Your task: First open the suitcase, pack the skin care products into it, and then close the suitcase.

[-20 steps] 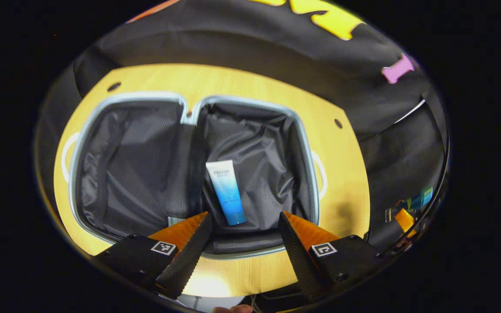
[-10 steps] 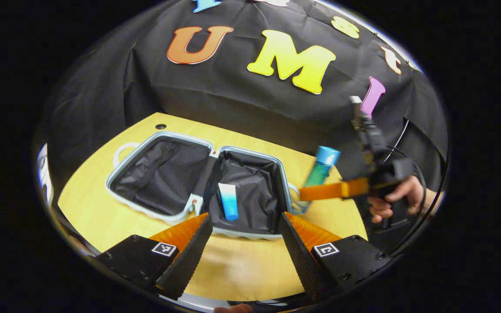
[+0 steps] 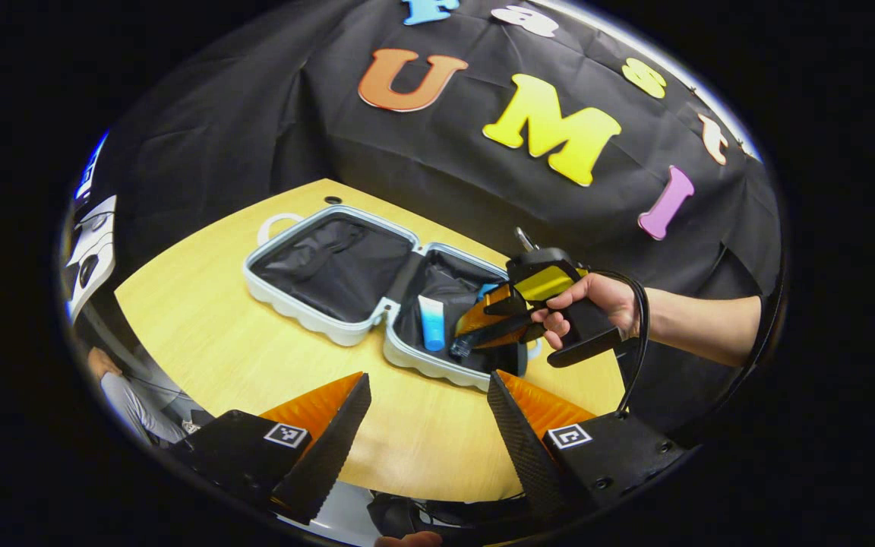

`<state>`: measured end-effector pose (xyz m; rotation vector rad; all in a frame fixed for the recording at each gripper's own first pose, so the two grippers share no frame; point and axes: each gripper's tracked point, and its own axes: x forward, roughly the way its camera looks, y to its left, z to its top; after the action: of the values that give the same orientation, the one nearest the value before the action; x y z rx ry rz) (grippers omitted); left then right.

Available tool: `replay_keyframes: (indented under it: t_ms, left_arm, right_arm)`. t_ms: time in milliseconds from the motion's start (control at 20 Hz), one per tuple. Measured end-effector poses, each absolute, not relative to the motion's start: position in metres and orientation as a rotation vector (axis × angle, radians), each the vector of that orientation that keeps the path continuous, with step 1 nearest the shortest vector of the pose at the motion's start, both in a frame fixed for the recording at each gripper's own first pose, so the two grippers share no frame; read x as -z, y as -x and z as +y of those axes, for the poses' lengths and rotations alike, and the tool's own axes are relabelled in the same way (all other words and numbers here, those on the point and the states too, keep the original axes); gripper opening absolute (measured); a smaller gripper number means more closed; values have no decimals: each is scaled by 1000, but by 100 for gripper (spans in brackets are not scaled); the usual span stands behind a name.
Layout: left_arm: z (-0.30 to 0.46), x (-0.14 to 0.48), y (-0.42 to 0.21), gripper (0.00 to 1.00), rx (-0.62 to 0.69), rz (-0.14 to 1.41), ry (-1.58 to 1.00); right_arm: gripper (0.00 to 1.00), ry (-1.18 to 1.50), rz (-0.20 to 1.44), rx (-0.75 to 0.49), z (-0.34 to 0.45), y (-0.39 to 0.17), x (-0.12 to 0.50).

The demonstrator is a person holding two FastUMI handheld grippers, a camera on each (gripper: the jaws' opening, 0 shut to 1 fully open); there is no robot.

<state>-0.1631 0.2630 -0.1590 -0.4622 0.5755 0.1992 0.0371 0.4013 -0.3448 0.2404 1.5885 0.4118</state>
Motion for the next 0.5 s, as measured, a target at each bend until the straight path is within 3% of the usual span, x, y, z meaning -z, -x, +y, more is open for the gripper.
replay_keyframes:
  t_ms: [200, 500]
  left_arm:
    - [286, 151, 175, 99, -250, 551, 510]
    - [289, 148, 175, 98, -247, 545, 498]
  right_arm:
    - [29, -209, 1599, -350, 410, -44, 355]
    - [35, -197, 1604, -292, 404, -41, 361]
